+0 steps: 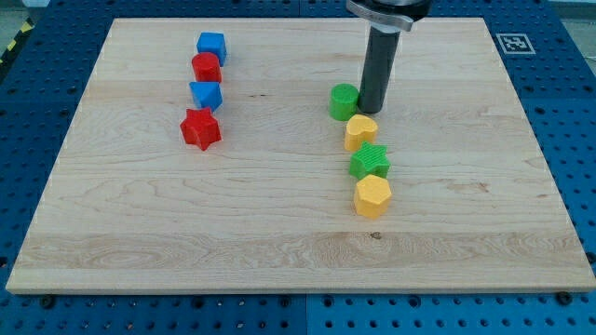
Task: Adjust the green circle above the yellow heart
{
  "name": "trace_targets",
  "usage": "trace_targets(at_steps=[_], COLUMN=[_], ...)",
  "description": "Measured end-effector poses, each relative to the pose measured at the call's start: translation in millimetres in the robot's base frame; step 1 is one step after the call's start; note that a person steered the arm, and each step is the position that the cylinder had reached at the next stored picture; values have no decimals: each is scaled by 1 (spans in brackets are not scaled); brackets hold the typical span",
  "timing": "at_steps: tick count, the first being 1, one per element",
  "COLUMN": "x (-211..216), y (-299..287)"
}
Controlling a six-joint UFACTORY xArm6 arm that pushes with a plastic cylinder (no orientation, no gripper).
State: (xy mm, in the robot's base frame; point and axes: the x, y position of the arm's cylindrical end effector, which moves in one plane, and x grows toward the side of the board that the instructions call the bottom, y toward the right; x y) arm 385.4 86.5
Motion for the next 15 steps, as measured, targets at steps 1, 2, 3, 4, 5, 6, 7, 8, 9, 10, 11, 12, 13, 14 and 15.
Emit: trace_targets(at_steps=[1, 2, 3, 4, 5, 6, 7, 8, 9, 10, 11, 12, 13, 14, 15], x=[0, 2, 0, -18, -44, -61, -62, -61, -44, -22, -12, -12, -12, -12, -19], y=[-1, 2, 2, -33, -39, -52, -92, -121, -123, -123, -118, -97, -75, -72, -83])
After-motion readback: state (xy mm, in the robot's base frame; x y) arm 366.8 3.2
